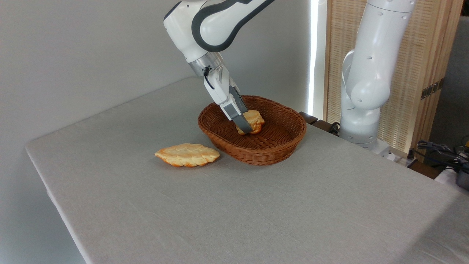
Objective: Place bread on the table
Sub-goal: 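Close the gripper on the bread roll and lift it out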
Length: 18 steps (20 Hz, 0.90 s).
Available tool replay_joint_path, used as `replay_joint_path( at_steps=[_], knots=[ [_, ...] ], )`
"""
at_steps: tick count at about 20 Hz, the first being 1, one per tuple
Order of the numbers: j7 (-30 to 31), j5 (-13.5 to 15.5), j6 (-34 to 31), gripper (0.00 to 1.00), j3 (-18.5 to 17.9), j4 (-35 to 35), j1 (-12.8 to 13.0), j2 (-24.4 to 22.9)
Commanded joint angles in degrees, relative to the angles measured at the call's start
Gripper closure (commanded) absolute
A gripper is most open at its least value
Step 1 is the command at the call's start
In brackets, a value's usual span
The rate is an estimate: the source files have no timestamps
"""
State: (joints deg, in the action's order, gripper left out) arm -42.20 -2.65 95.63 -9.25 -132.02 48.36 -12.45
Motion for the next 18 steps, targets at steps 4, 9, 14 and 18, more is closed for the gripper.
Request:
replay_joint_path(
  at_steps=[4,9,14,18],
  knots=[
    [-0.42,-0.60,-0.97,0.56,0.02,0.62,-0.20,-1.52],
    [-0.16,-0.60,-3.52,0.56,-0.16,3.68,-0.37,-2.75],
    [0.19,-1.04,-4.32,0.54,-4.02,12.73,-3.70,-3.37],
    [0.19,-0.43,2.26,0.49,-8.14,15.30,-7.40,-1.79]
  ],
)
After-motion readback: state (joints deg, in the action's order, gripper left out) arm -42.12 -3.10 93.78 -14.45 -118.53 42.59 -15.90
